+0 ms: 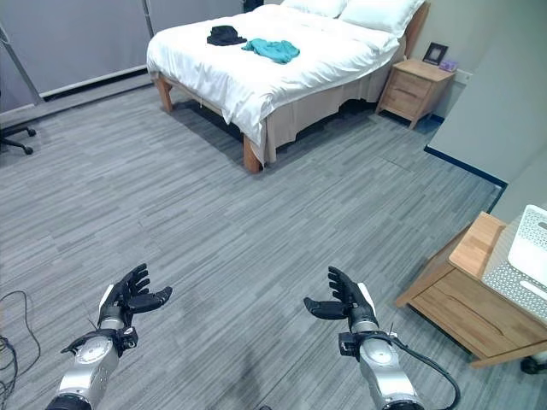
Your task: Pick up bed clothes into laundry basket.
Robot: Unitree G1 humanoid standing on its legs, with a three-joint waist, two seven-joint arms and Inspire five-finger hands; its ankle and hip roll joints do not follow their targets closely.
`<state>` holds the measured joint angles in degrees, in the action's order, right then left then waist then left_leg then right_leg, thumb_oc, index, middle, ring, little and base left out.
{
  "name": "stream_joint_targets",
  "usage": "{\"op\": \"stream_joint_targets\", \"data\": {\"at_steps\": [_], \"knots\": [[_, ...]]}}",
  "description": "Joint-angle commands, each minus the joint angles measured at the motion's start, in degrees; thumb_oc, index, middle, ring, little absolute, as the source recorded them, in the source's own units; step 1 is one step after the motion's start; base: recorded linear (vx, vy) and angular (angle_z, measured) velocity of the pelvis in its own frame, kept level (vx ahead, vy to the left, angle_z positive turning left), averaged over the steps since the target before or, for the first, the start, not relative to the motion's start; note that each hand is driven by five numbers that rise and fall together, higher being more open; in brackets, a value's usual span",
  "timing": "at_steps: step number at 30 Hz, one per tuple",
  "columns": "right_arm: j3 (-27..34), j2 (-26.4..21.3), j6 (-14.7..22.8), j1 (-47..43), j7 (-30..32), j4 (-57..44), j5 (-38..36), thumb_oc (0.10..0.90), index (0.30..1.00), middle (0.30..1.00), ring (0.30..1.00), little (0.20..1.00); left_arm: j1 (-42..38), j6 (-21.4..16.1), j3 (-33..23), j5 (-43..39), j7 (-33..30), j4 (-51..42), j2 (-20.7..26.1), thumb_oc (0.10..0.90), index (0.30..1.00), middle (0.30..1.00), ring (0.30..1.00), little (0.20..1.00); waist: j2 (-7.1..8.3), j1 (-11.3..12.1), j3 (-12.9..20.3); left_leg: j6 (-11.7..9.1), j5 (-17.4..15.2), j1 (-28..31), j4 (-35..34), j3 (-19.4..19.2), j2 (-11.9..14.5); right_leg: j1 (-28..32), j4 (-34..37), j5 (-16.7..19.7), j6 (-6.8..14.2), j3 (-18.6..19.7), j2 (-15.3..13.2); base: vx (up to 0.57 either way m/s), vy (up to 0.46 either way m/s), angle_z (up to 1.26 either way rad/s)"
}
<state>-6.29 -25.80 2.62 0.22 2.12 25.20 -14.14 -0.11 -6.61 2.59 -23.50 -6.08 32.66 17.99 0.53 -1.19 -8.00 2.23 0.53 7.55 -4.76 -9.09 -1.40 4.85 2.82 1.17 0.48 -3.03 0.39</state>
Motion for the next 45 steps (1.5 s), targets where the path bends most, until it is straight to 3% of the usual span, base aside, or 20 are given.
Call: {"op": "stream_joint_targets", "data": {"at_steps": [1,4,5,7,9,12,13,16,20,21,22,23,24,27,30,35,40,42,43,45], "knots": [[3.5,-1.7,5.1,-3.5,1.4,-9.7,4.9,0.800,0.900,0.900,0.900,0.900,-2.8,-5.9,-4.3,2.9,-2.7,-5.4,3.4,0.800,0.900,0.900,0.900,0.900,2.31,0.6,-0.1,-2.3,-0.5,0.3,-0.2,-1.3,1.8,-4.1,-6.5,2.0,9.1,0.7,-8.8,-0.01,0.116,-0.12],[3.6,-2.2,5.3,-3.6,1.5,-10.6,5.9,0.800,0.900,0.900,0.900,0.900,-2.9,-5.8,-4.3,3.0,-2.6,-6.6,3.6,0.800,0.900,0.900,0.900,0.900,2.22,0.5,-1.2,-1.3,-1.0,-0.1,0.4,-1.6,1.1,-8.6,-14.7,2.1,9.9,2.0,-9.3,-0.02,0.153,-0.14],[3.9,-1.9,5.5,-2.9,1.3,-12.5,5.8,0.800,0.900,0.900,0.900,0.900,-2.7,-5.9,-4.6,3.1,-2.6,-8.1,3.9,0.800,0.900,0.900,0.900,0.900,2.24,0.1,-2.6,0.0,-2.0,0.6,1.1,-1.9,0.3,-13.6,-24.8,6.3,10.5,3.2,-9.6,0.01,0.088,-0.20],[4.3,-1.4,5.7,-2.4,1.2,-13.1,5.9,0.800,0.900,0.900,0.900,0.900,-2.6,-6.0,-5.1,3.2,-2.6,-10.1,4.3,0.800,0.900,0.900,0.900,0.900,1.72,-0.7,-4.0,0.4,-3.0,1.6,1.6,-1.6,0.6,-17.8,-32.0,8.6,10.6,4.3,-8.3,0.12,0.098,-0.19],[4.2,-1.3,5.7,-2.4,1.3,-13.4,6.1,0.800,0.900,0.900,0.900,0.900,-2.9,-6.2,-5.4,2.8,-2.8,-10.2,4.4,0.800,0.900,0.900,0.900,0.900,1.82,-0.9,-4.4,0.2,-3.3,2.1,1.7,-1.8,0.7,-20.1,-32.9,8.7,10.5,4.1,-8.6,0.22,0.001,-0.03],[4.7,-0.9,5.8,-1.8,1.3,-13.0,5.6,0.800,0.900,0.900,0.900,0.900,-3.9,-7.3,-6.7,0.8,-3.5,-11.9,4.5,0.800,0.900,0.900,0.900,0.900,2.20,-3.0,-4.3,-1.2,-5.2,5.6,0.7,-1.8,1.2,-23.3,-24.0,8.7,10.6,3.1,-9.0,0.42,-0.099,-0.22],[5.8,-0.9,6.0,-0.2,1.4,-12.1,4.8,0.800,0.900,0.900,0.900,0.900,-4.8,-7.9,-6.6,-0.1,-3.8,-12.1,4.4,0.800,0.900,0.900,0.900,0.900,2.14,-5.6,-4.0,-2.9,-6.8,9.8,-0.2,-0.2,1.7,-23.2,-11.8,9.7,11.6,4.3,-7.9,0.38,-0.091,-0.16],[7.0,-1.4,5.7,2.2,1.4,-12.0,6.5,0.800,0.900,0.900,0.900,0.900,-5.9,-8.4,-7.0,-0.2,-4.1,-11.6,4.0,0.800,0.900,0.900,0.900,0.900,1.94,-8.4,-2.9,-5.3,-8.1,14.4,-0.2,0.7,4.0,-25.1,-3.1,12.6,13.2,5.0,-7.5,0.65,-0.210,0.25],[9.3,-2.2,5.5,6.5,0.3,-13.5,5.9,0.800,0.900,0.900,0.900,0.900,-6.5,-8.4,-6.0,-0.6,-4.2,-11.5,2.9,0.800,0.900,0.900,0.900,0.900,0.97,-10.7,-1.7,-7.9,-3.3,15.6,4.5,3.1,7.6,-23.6,-6.2,13.0,11.7,6.3,-5.7,0.49,-0.262,0.62],[10.4,-2.2,6.0,8.4,0.3,-13.0,3.1,0.800,0.900,0.900,0.900,0.900,-6.2,-8.5,-5.8,-2.4,-4.3,-11.6,1.1,0.800,0.900,0.900,0.900,0.900,0.37,-11.3,-1.7,-10.2,9.0,10.7,18.7,4.4,10.4,-21.1,-8.5,11.0,8.3,5.4,-4.2,0.27,-0.241,0.74],[10.4,-2.2,6.0,8.4,0.3,-13.0,3.1,0.800,0.900,0.900,0.900,0.900,-6.2,-8.5,-5.9,-2.4,-4.3,-11.6,1.1,0.800,0.900,0.900,0.900,0.900,0.55,-11.6,-1.4,-10.3,9.2,10.2,18.7,4.7,10.3,-21.3,-8.4,11.1,8.3,5.2,-4.5,0.56,-0.619,0.60],[11.1,-1.8,6.2,9.3,0.9,-13.3,-0.1,0.800,0.900,0.900,0.900,0.900,-6.7,-9.0,-6.5,-7.7,-4.6,-12.0,-0.8,0.800,0.900,0.900,0.900,0.900,3.06,-10.4,-2.7,-10.9,18.2,-0.7,39.7,3.1,13.2,-16.5,-9.3,7.3,3.1,4.0,-4.7,0.48,-0.714,0.34],[11.3,-2.2,7.0,8.2,1.8,-12.9,-2.8,0.800,0.900,0.900,0.900,0.900,-6.7,-9.6,-6.7,-10.1,-4.4,-12.1,-1.8,0.800,0.900,0.900,0.900,0.900,5.99,-7.3,-5.2,-8.7,15.5,-11.4,53.5,4.5,11.6,-12.8,-9.3,5.2,0.4,4.8,-4.8,0.61,-0.812,0.41],[11.1,-3.1,6.7,6.7,2.5,-13.4,-3.3,0.800,0.900,0.900,0.900,0.900,-6.1,-9.5,-6.6,-10.1,-4.9,-11.8,-2.1,0.800,0.900,0.900,0.900,0.900,6.71,-5.2,-5.9,-7.9,14.5,-18.4,49.9,3.6,13.2,-10.3,-9.8,3.6,0.3,5.8,-4.7,0.38,-0.220,-0.07],[11.1,-4.8,7.5,5.2,0.6,-15.9,-4.3,0.800,0.900,0.900,0.900,0.900,-4.4,-10.6,-7.9,-12.8,-3.9,-10.5,-1.7,0.800,0.900,0.900,0.900,0.900,4.71,-3.4,-4.6,-11.7,20.4,-19.2,28.6,2.7,20.0,-7.3,-11.1,-1.5,1.6,6.7,-4.2,0.56,0.119,-0.72],[10.5,-5.4,7.6,4.6,-0.2,-17.0,-3.9,0.800,0.900,0.900,0.900,0.900,-4.6,-11.4,-9.4,-15.2,-3.8,-8.0,-2.5,0.800,0.900,0.900,0.900,0.900,2.79,-1.1,-3.1,-13.2,22.6,-16.7,1.8,2.3,18.2,-0.6,-12.7,-8.0,3.3,7.3,-5.4,0.51,0.155,-0.27],[11.5,-3.2,7.0,6.3,-0.1,-16.7,-4.7,0.800,0.900,0.900,0.900,0.900,-4.4,-11.7,-10.3,-16.9,-3.3,-7.2,-3.3,0.800,0.900,0.900,0.900,0.900,2.17,-0.9,1.4,-12.8,20.6,-17.9,-0.2,-7.8,17.4,8.2,-9.1,-10.2,5.3,5.8,-7.5,0.62,0.149,0.06],[11.1,-2.5,6.7,6.5,0.3,-16.8,-3.4,0.800,0.900,0.900,0.900,0.900,-3.8,-11.6,-10.0,-15.9,-3.4,-7.6,-2.8,0.800,0.900,0.900,0.900,0.900,2.73,0.0,2.8,-12.8,21.8,-18.4,1.8,-7.6,16.7,10.4,-8.0,-9.1,6.6,5.8,-10.4,0.55,0.240,-0.10],[11.3,-2.2,6.0,6.3,0.0,-17.2,-2.9,0.800,0.900,0.900,0.900,0.900,-3.1,-11.4,-10.2,-15.6,-2.7,-8.2,-2.1,0.800,0.900,0.900,0.900,0.900,3.62,-0.1,3.1,-10.8,17.0,-19.0,4.5,-7.8,15.2,10.8,-8.3,-8.0,7.3,6.2,-12.3,0.30,0.150,0.06],[11.1,-1.1,6.2,6.8,0.2,-16.5,-3.0,0.800,0.900,0.900,0.900,0.900,-3.0,-11.1,-10.1,-15.0,-2.9,-8.1,-1.8,0.800,0.900,0.900,0.900,0.900,4.05,0.5,3.5,-10.7,17.2,-19.6,7.2,-7.1,14.9,10.8,-9.1,-4.8,8.5,6.4,-13.9,0.38,0.222,-0.24]]}}
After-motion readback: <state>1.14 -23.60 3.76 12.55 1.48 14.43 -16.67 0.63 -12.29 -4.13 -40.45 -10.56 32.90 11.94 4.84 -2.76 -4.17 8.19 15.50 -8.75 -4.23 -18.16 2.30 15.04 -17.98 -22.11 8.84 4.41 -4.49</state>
